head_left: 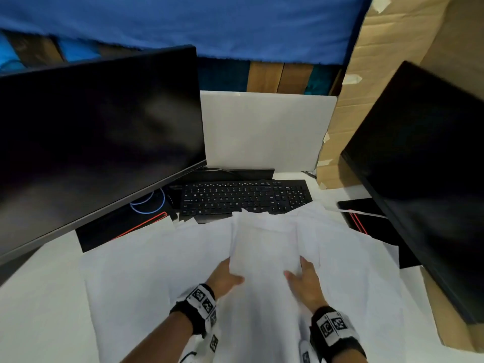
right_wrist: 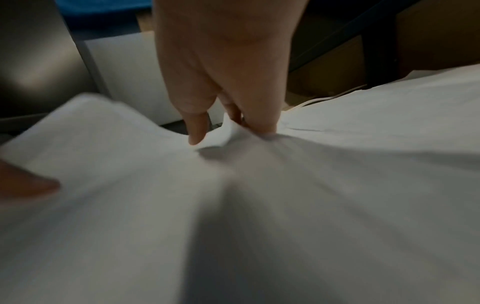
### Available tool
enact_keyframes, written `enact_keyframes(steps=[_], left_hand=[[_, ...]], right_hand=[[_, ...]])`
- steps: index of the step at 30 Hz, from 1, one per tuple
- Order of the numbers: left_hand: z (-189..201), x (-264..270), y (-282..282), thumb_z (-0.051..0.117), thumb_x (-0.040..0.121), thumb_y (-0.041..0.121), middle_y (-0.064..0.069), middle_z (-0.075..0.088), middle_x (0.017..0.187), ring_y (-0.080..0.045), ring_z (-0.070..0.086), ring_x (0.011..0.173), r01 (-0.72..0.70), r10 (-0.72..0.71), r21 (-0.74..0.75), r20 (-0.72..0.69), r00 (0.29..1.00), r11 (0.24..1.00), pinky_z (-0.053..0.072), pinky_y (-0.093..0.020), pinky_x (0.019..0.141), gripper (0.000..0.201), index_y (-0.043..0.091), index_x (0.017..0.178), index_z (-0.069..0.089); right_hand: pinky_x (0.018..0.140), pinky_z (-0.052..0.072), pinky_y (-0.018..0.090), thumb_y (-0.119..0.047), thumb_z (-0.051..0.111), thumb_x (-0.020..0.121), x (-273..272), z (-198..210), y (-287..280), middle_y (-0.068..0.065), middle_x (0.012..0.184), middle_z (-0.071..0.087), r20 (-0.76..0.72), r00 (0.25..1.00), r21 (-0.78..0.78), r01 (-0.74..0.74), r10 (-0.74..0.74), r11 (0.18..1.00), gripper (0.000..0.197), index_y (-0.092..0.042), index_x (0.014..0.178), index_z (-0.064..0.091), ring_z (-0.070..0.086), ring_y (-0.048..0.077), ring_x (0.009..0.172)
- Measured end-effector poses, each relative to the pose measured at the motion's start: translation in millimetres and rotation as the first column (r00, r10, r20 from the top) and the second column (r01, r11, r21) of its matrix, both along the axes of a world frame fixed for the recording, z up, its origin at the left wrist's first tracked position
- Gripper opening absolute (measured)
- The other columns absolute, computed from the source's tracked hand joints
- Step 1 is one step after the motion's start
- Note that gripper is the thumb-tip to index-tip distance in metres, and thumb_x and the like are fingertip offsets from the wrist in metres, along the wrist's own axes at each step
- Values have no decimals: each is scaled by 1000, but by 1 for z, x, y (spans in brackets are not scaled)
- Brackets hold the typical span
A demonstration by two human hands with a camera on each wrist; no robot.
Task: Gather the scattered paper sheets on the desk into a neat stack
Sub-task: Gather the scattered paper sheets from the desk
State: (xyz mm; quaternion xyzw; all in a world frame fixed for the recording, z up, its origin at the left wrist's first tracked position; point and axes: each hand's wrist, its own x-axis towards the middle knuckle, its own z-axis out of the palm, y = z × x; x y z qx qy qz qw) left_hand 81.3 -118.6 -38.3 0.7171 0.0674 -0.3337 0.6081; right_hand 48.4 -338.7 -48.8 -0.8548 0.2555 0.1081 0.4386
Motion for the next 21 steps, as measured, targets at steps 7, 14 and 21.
enact_keyframes(steps=[7, 14, 21], left_hand=[[14, -20, 15, 58, 84, 2, 1, 62, 90, -9, 59, 80, -108, 110, -35, 79, 991, 994, 50, -11, 63, 19, 12, 101, 57], [66, -21, 11, 66, 78, 4, 7, 71, 80, 0, 69, 64, -209, 250, -268, 127, 960, 941, 56, -16, 61, 20, 14, 95, 61], [164, -24, 47, 75, 61, 18, 14, 76, 86, -5, 70, 86, -44, 283, -474, 448, 848, 880, 56, -20, 72, 39, 26, 98, 63]], right_hand=[[108, 33, 42, -34, 71, 75, -15, 22, -31, 16, 145, 38, 53, 965, 160, 244, -255, 956, 84, -6, 142, 29, 38, 32, 132], [63, 55, 22, -31, 91, 42, -17, 80, 1, 3, 86, 72, 148, 987, 457, -13, -62, 889, 77, -2, 108, 64, 70, 13, 74], [60, 52, 8, 4, 72, 69, -23, 178, 11, -12, 76, 74, 557, 827, 455, -226, -77, 861, 37, -25, 89, 62, 68, -7, 71]])
